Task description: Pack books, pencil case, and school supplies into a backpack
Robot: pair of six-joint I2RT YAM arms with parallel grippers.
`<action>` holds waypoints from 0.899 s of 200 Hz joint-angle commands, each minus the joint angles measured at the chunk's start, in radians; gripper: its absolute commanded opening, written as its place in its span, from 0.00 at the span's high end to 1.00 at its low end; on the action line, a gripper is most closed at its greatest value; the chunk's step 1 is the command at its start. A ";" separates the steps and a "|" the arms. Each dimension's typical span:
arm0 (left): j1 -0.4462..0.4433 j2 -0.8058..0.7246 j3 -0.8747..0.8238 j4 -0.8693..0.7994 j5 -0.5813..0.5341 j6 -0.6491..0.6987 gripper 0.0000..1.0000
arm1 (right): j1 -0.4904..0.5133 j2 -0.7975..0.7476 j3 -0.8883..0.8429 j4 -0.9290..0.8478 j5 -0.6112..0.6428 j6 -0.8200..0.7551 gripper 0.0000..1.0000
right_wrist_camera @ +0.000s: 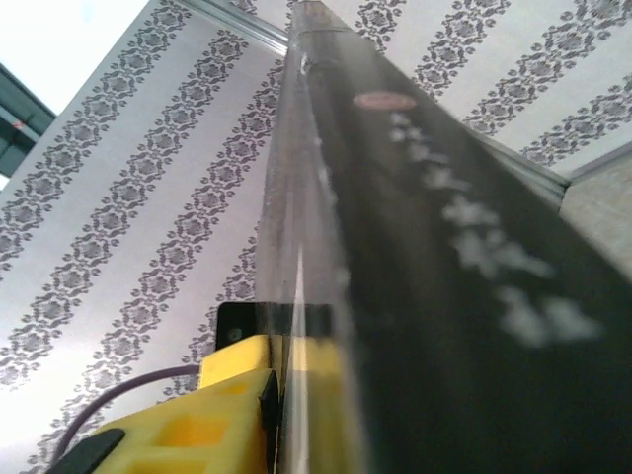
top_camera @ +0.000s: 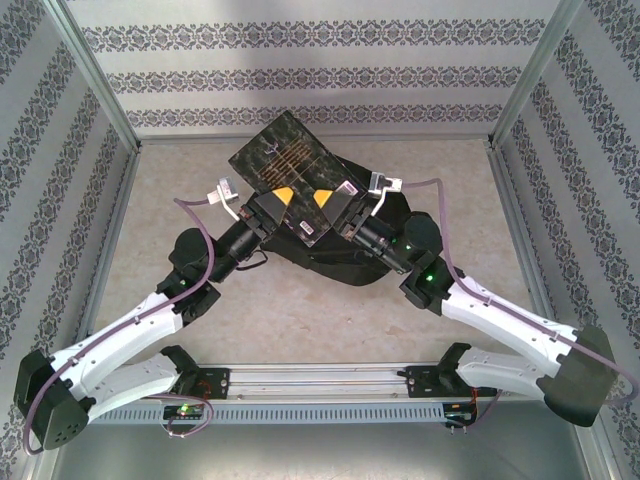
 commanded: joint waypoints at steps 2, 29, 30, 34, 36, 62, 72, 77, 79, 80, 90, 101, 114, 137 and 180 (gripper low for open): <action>-0.017 -0.018 0.055 -0.008 -0.029 0.045 0.98 | 0.009 -0.022 0.017 -0.026 0.070 -0.002 0.91; -0.017 -0.046 0.098 -0.192 -0.044 0.098 0.63 | -0.035 -0.093 -0.020 -0.130 0.111 -0.009 1.00; -0.017 -0.046 0.102 -0.200 -0.044 0.101 0.62 | -0.037 -0.097 -0.022 -0.132 0.111 -0.010 1.00; -0.017 -0.046 0.115 -0.233 -0.039 0.113 0.57 | -0.046 -0.110 -0.031 -0.144 0.111 -0.012 1.00; -0.017 -0.045 0.123 -0.250 -0.036 0.119 0.54 | -0.052 -0.118 -0.035 -0.152 0.113 -0.013 1.00; -0.017 0.008 0.250 -0.470 0.012 0.226 0.32 | -0.123 -0.247 -0.072 -0.362 0.168 -0.070 1.00; -0.017 0.046 0.304 -0.559 0.026 0.274 0.28 | -0.157 -0.299 -0.064 -0.500 0.203 -0.092 1.00; -0.018 0.068 0.337 -0.608 0.031 0.301 0.27 | -0.181 -0.320 -0.051 -0.567 0.216 -0.104 1.00; -0.017 0.077 0.351 -0.626 0.032 0.312 0.27 | -0.190 -0.330 -0.049 -0.593 0.220 -0.110 1.00; -0.017 0.083 0.358 -0.636 0.032 0.317 0.27 | -0.195 -0.335 -0.046 -0.600 0.221 -0.114 1.00; -0.017 0.139 0.424 -0.727 0.048 0.381 0.25 | -0.242 -0.375 -0.023 -0.733 0.243 -0.159 1.00; -0.017 0.213 0.506 -0.825 0.063 0.451 0.24 | -0.287 -0.417 0.003 -0.864 0.288 -0.215 1.00; -0.017 0.318 0.609 -0.936 0.088 0.539 0.24 | -0.334 -0.463 0.028 -0.983 0.354 -0.289 1.00; -0.021 0.528 0.791 -1.109 0.153 0.696 0.24 | -0.415 -0.520 0.069 -1.148 0.471 -0.371 1.00; -0.106 0.914 1.177 -1.422 0.155 0.957 0.19 | -0.504 -0.544 0.137 -1.332 0.677 -0.424 1.00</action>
